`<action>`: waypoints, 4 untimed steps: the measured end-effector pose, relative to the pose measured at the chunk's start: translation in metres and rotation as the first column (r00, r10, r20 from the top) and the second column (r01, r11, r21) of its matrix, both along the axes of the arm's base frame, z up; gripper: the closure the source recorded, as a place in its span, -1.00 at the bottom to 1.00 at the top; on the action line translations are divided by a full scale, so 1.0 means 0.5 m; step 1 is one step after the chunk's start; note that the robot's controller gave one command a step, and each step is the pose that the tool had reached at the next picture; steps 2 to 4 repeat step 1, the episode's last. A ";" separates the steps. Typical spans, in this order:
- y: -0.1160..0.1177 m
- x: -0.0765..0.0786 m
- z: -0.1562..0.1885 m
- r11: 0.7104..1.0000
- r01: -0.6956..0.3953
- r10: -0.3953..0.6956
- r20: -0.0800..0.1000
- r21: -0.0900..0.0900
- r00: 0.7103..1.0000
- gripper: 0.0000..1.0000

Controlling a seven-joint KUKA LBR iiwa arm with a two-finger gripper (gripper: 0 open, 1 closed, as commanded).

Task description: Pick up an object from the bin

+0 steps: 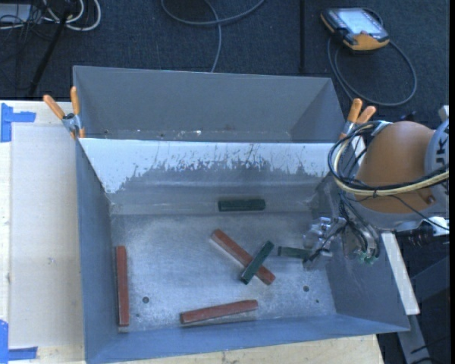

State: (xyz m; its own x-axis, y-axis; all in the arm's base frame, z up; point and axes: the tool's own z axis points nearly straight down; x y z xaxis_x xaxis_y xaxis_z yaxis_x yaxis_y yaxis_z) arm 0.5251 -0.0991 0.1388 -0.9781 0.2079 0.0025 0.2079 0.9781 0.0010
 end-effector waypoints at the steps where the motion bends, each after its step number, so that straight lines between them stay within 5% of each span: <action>1: 0.000 0.000 0.028 1.000 0.000 0.000 0.001 0.000 1.000 1.00; 4: 0.000 0.000 0.028 1.000 0.000 0.000 0.001 0.000 1.000 1.00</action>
Offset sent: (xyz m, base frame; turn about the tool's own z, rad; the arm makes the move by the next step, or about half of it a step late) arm -0.0002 0.0000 0.0488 0.0000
